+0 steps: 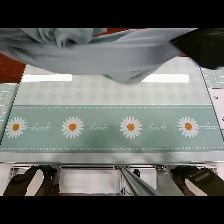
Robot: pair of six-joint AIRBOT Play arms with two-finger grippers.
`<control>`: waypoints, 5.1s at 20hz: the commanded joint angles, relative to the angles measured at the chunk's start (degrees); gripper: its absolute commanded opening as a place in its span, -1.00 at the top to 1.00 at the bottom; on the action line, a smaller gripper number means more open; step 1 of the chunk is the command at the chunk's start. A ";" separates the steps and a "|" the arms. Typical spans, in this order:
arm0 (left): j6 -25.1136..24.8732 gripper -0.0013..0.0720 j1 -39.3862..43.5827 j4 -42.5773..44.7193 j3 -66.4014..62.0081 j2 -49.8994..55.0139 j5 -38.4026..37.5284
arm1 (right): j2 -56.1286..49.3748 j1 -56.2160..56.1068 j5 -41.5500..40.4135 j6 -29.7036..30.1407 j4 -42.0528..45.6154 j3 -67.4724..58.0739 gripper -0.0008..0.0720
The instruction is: Fold the shirts.
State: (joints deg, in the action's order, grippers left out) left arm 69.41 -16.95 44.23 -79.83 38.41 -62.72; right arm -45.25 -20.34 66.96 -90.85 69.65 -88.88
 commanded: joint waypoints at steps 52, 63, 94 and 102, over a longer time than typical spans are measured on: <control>-9.27 -0.38 33.00 -21.90 38.01 41.72 10.03 | -7.91 38.73 3.50 7.08 -6.14 60.04 -0.72; -10.45 0.90 30.18 -19.34 34.27 43.17 1.14 | -7.91 38.69 7.32 6.86 -5.25 63.56 -0.72; 7.10 0.91 12.70 3.45 -35.76 22.53 -10.21 | -17.14 17.03 7.10 3.04 -8.17 -27.54 0.90; 7.17 0.91 12.57 13.46 -42.69 8.81 -10.45 | 1.36 17.07 7.52 5.64 -6.43 -28.44 0.90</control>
State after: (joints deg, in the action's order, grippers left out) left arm 75.96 -4.21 53.63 -120.70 51.75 -73.03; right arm -49.28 -3.29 74.02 -85.82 61.76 -116.25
